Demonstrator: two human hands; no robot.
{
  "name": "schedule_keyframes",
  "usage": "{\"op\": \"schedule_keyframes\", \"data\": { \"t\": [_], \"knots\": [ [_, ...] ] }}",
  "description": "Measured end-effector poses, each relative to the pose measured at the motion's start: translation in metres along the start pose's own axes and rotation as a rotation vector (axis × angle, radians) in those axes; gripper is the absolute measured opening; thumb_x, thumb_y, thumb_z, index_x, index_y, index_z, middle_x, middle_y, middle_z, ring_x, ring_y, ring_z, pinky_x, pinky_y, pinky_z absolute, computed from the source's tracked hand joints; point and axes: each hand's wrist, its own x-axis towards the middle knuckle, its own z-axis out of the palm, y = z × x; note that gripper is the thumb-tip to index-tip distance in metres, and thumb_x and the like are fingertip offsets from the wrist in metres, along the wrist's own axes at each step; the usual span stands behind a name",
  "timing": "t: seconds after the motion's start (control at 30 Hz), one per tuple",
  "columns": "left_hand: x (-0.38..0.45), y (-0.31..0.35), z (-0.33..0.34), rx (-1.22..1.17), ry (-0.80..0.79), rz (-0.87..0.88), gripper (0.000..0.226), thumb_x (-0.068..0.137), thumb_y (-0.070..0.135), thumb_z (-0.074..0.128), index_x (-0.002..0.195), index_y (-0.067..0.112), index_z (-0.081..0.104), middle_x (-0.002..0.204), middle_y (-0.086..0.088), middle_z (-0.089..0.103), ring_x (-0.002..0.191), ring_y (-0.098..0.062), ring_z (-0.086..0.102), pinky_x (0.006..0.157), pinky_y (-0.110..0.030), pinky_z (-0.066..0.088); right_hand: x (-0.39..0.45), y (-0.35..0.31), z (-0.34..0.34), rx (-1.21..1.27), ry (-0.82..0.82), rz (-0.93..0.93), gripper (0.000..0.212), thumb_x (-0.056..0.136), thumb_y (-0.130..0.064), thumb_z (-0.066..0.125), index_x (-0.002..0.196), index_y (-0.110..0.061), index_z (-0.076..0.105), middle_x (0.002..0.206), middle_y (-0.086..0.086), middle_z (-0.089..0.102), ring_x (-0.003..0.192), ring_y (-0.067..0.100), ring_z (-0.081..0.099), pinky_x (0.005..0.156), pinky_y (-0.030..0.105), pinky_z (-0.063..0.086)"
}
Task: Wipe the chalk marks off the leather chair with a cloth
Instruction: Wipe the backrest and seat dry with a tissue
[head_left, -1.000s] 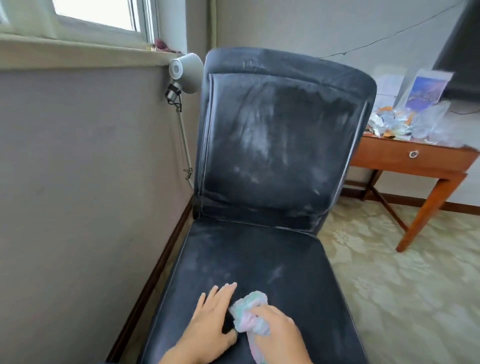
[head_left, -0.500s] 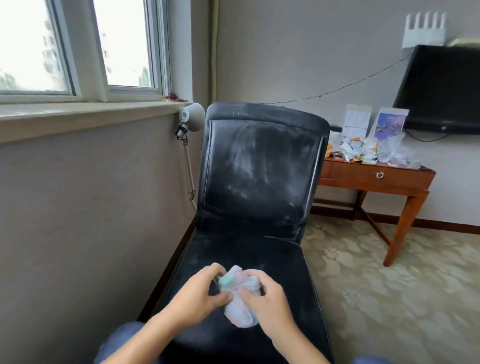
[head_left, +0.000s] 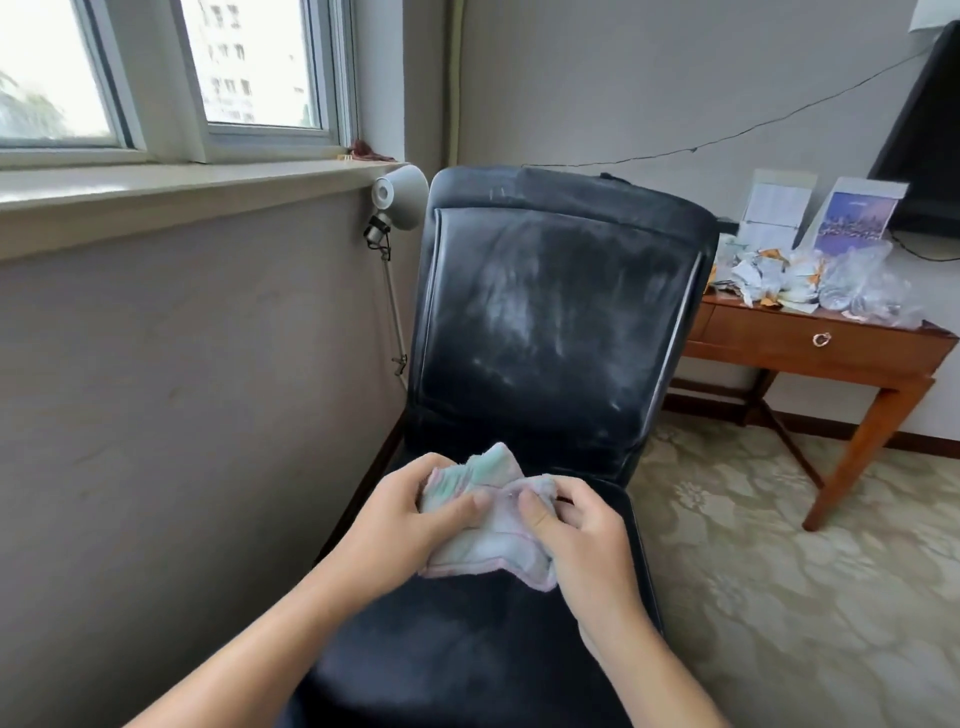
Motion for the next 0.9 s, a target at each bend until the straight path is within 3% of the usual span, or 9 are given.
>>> {"op": "schedule_keyframes", "data": {
  "t": [0.07, 0.17, 0.27, 0.47, 0.6, 0.7, 0.9],
  "knots": [
    [0.024, 0.002, -0.005, -0.08, 0.017, -0.049, 0.032, 0.085, 0.042, 0.081, 0.094, 0.014, 0.07, 0.082, 0.004, 0.071, 0.077, -0.011, 0.067, 0.068, -0.029, 0.053, 0.029, 0.001, 0.002, -0.038, 0.02, -0.013, 0.008, 0.094, -0.028, 0.07, 0.094, -0.023, 0.076, 0.086, 0.005, 0.077, 0.084, 0.022, 0.075, 0.082, 0.053, 0.06],
    [0.062, -0.002, -0.015, -0.294, -0.023, -0.15, 0.044, 0.086, 0.041, 0.077, 0.114, 0.008, 0.07, 0.103, -0.008, 0.076, 0.094, -0.024, 0.074, 0.08, -0.038, 0.057, 0.084, -0.002, 0.006, -0.118, 0.018, -0.013, 0.016, 0.096, -0.035, 0.067, 0.087, -0.032, 0.079, 0.084, -0.001, 0.077, 0.084, 0.017, 0.073, 0.078, 0.044, 0.058],
    [0.101, -0.004, -0.03, -0.456, -0.005, -0.254, 0.051, 0.091, 0.042, 0.07, 0.124, 0.004, 0.063, 0.107, -0.011, 0.071, 0.097, -0.026, 0.069, 0.079, -0.039, 0.055, 0.146, -0.003, 0.009, -0.032, 0.001, 0.096, 0.02, 0.099, -0.032, 0.063, 0.09, -0.027, 0.081, 0.091, -0.001, 0.078, 0.092, 0.018, 0.074, 0.082, 0.041, 0.059],
    [0.149, 0.028, -0.05, -0.532, 0.09, -0.374, 0.053, 0.093, 0.038, 0.067, 0.129, 0.001, 0.057, 0.111, -0.016, 0.072, 0.1, -0.028, 0.07, 0.075, -0.035, 0.058, 0.199, -0.03, 0.025, 0.023, -0.198, 0.35, 0.017, 0.099, -0.023, 0.062, 0.115, -0.027, 0.066, 0.097, 0.0, 0.077, 0.093, 0.024, 0.074, 0.072, 0.035, 0.057],
    [0.162, 0.076, -0.059, -0.58, 0.137, -0.459, 0.043, 0.097, 0.037, 0.068, 0.127, 0.006, 0.063, 0.118, -0.021, 0.073, 0.104, -0.032, 0.072, 0.077, -0.037, 0.059, 0.204, -0.086, 0.028, 0.185, -0.463, 0.473, 0.025, 0.101, -0.027, 0.055, 0.123, -0.032, 0.067, 0.119, -0.001, 0.073, 0.11, 0.023, 0.07, 0.085, 0.042, 0.057],
    [0.175, 0.124, -0.066, -0.545, 0.166, -0.466, 0.042, 0.101, 0.031, 0.067, 0.13, 0.001, 0.061, 0.12, -0.026, 0.071, 0.105, -0.037, 0.071, 0.086, -0.045, 0.06, 0.211, -0.13, 0.035, 0.164, -0.604, 0.461, 0.034, 0.096, -0.024, 0.067, 0.13, -0.025, 0.061, 0.122, 0.001, 0.072, 0.113, 0.02, 0.069, 0.096, 0.043, 0.055],
    [0.195, 0.187, -0.088, -0.519, 0.238, -0.433, 0.034, 0.102, 0.026, 0.063, 0.126, 0.001, 0.064, 0.112, -0.021, 0.074, 0.099, -0.03, 0.072, 0.08, -0.038, 0.06, 0.225, -0.197, 0.053, 0.173, -0.494, 0.353, 0.033, 0.092, -0.02, 0.074, 0.123, -0.02, 0.063, 0.115, 0.007, 0.074, 0.107, 0.025, 0.072, 0.094, 0.05, 0.056]
  ]
}}
